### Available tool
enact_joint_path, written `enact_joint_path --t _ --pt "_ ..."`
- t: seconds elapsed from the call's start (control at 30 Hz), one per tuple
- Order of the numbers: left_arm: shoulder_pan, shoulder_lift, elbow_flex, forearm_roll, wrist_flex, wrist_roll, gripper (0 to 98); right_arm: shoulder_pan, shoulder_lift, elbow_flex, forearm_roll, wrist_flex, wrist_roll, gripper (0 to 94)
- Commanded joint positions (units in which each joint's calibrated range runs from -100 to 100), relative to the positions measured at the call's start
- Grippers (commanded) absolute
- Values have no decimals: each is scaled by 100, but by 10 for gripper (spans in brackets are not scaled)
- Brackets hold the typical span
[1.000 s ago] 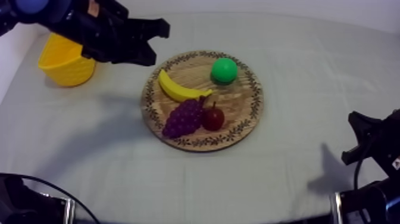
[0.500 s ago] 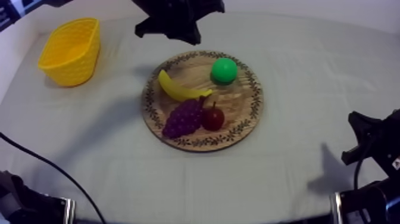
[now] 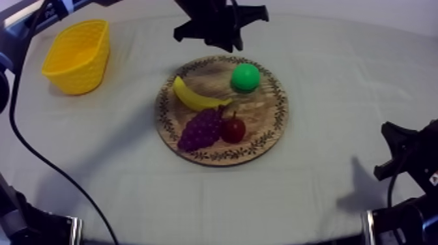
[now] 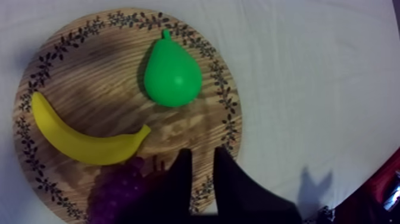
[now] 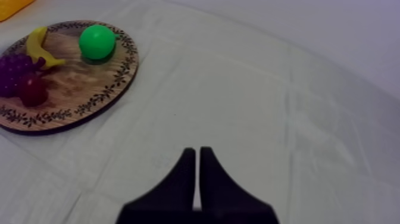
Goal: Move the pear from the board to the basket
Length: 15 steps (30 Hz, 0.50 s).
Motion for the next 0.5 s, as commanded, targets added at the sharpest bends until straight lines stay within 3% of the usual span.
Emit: enact_joint_path --t 0.0,0.2,0.47 --pt "9 21 -22 -2 -2 -1 284 0 -4 -5 1 2 -2 4" --pt "20 43 10 53 2 -33 529 0 -4 -5 1 2 -2 4" --pt "17 176 76 61 10 197 717 0 -4 -5 1 2 -2 4"
